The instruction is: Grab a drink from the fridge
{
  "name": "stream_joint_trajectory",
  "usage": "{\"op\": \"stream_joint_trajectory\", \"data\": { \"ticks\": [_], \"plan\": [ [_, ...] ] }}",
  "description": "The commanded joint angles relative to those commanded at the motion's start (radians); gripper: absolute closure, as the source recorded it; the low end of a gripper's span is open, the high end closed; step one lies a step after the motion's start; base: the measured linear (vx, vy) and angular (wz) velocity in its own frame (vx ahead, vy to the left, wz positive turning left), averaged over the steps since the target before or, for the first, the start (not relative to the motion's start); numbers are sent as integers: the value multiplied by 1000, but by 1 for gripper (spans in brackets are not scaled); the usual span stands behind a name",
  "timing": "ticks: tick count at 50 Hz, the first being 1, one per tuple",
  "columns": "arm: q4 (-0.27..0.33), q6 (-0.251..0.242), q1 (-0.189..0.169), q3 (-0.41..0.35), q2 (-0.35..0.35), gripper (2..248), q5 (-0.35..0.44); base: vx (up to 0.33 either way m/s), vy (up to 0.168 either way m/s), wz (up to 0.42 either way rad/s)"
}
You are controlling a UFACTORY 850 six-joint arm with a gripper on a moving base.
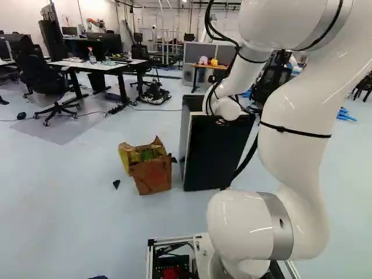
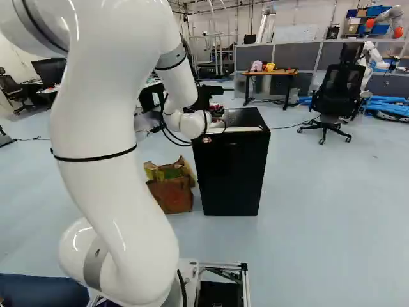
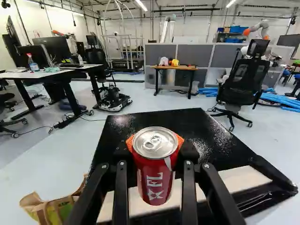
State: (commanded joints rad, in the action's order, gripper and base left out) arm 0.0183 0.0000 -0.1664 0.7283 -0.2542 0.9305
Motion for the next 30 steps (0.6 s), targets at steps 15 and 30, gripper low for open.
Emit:
{"op": "stream_joint_trajectory", "data": {
  "ticks": [15, 30],
  "plan": [
    [-4, 0, 37, -143, 119, 151, -13, 0, 0, 0],
    [-8, 0, 75, -289, 240, 151, -26, 0, 0, 0]
  ]
}}
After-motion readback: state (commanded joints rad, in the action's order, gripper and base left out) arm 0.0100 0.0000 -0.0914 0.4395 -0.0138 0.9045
